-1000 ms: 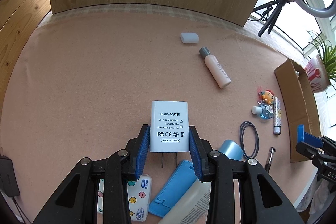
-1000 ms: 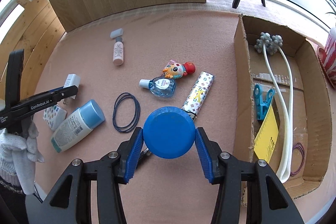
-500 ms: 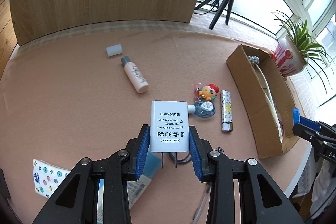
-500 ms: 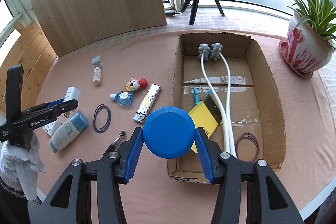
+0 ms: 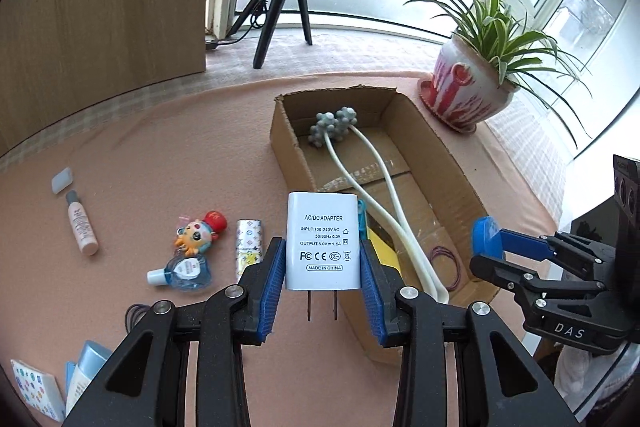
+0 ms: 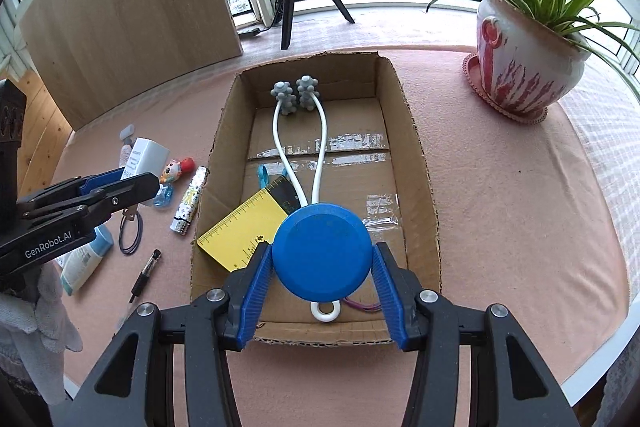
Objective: Organize objects
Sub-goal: 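Open the left tool over the box while the right tool drops the tape measure in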
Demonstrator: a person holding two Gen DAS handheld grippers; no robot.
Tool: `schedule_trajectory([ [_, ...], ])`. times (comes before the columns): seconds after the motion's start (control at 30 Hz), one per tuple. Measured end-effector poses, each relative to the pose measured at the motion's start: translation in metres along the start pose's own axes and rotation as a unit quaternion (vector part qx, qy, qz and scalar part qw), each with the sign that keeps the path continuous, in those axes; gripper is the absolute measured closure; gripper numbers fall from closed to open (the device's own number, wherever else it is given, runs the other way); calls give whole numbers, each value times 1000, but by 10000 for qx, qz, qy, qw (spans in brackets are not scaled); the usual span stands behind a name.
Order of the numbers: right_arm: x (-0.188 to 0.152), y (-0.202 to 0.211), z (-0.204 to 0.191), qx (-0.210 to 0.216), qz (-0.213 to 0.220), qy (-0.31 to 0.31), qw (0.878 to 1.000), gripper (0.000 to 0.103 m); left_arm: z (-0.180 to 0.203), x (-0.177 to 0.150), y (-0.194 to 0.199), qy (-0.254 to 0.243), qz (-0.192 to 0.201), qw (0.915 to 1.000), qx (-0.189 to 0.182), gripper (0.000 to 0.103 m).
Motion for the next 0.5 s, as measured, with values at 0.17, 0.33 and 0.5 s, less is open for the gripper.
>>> schedule_trajectory([
  [0.17, -1, -5, 7, 22, -7, -23, 10000, 57, 27, 4, -25, -170, -140, 9998, -38, 64],
  [0.33, -2, -10, 9, 58, -36, 3, 10000, 56, 35, 5, -39, -210, -210, 9996, -12, 64],
  [0.5, -3, -11, 10, 37, -21, 57, 10000, 56, 37, 8, -43, -149, -193, 9997, -51, 64],
])
Point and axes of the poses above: each gripper's, at about its wrist camera, not at the fingertips, and y roughly against the way its jaws point, z to its right, x to its top, the point moved 9 cm from there along -y, roughly the way its jaws point, and after that the axes turned 15 degrees about -x, right-handed, at the moved point
